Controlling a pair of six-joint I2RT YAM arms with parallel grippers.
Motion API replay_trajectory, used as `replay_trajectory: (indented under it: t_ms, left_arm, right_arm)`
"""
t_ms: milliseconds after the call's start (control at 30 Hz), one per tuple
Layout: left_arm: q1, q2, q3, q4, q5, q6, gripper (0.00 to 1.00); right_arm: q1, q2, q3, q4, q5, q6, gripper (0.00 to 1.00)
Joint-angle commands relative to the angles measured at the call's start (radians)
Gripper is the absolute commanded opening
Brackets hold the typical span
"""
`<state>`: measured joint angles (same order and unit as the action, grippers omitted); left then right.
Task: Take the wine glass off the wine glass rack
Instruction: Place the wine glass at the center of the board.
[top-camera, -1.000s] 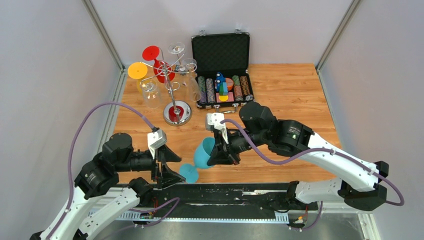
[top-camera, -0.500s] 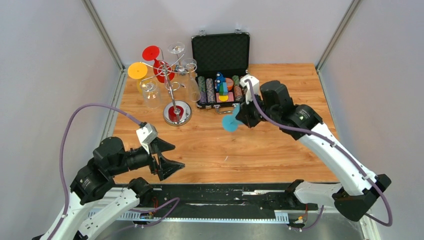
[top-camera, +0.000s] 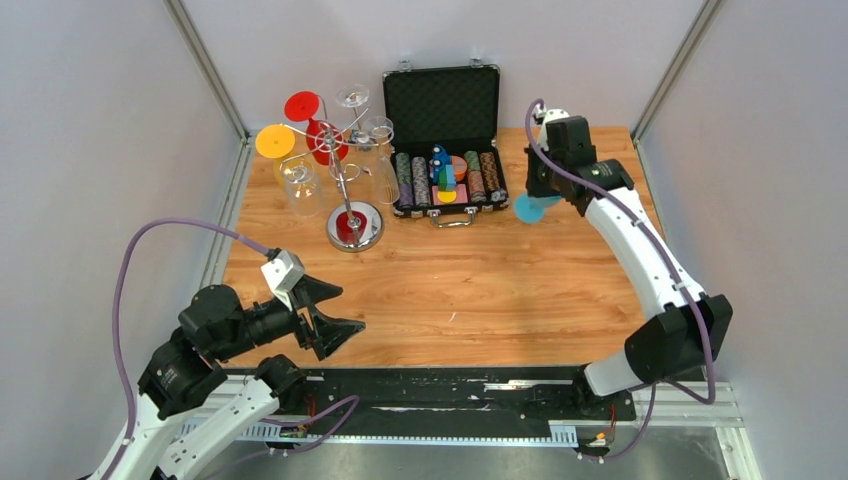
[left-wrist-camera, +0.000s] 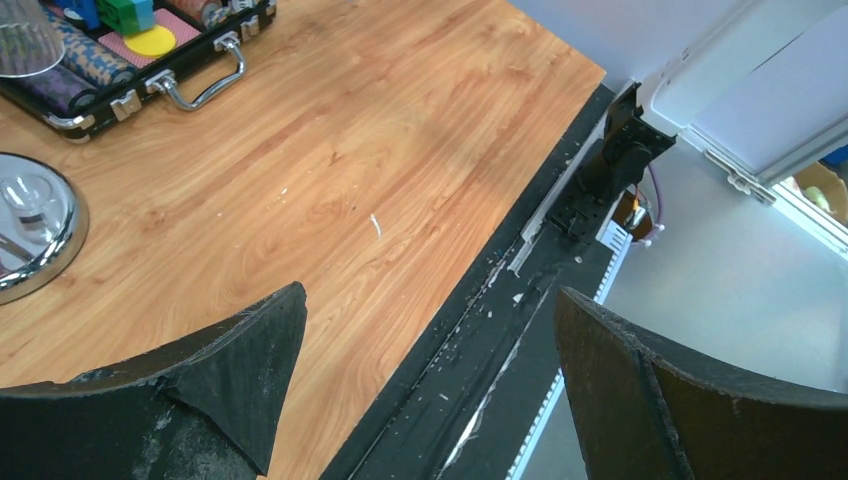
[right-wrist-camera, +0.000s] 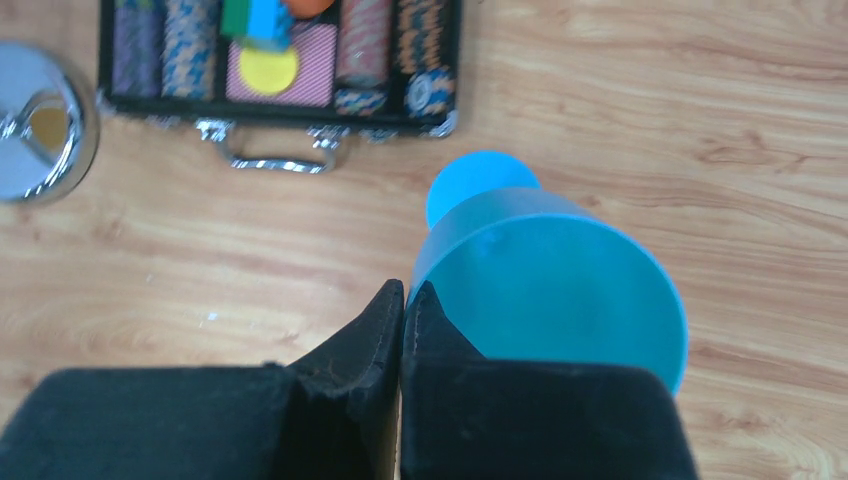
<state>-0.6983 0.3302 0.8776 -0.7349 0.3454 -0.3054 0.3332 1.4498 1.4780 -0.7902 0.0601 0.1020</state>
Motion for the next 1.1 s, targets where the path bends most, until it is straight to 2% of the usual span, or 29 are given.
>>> replay_trajectory:
  t_ms: [0, 433, 767, 1067]
  left_arm:
    - [0.002, 0.019, -0.008, 0.032, -0.042, -0.013, 1.00]
    - [0.002, 0.023, -0.011, 0.034, -0.041, -0.012, 1.00]
    - [0.002, 0.026, -0.012, 0.036, -0.047, -0.014, 1.00]
    - [0.002, 0.027, -0.012, 0.036, -0.046, -0.014, 1.00]
  right_arm:
    - [-0.094, 0.069, 0.117, 0.057, 0.020, 0.010, 0.00]
    - [-0.247, 0.316, 0.308, 0.029, 0.038, 0.027, 0.00]
    - [-0.263, 0.467, 0.445, -0.027, 0.088, 0.020, 0.00]
    - [-0.294, 0.549, 0.521, -0.078, 0.047, 0.028, 0.00]
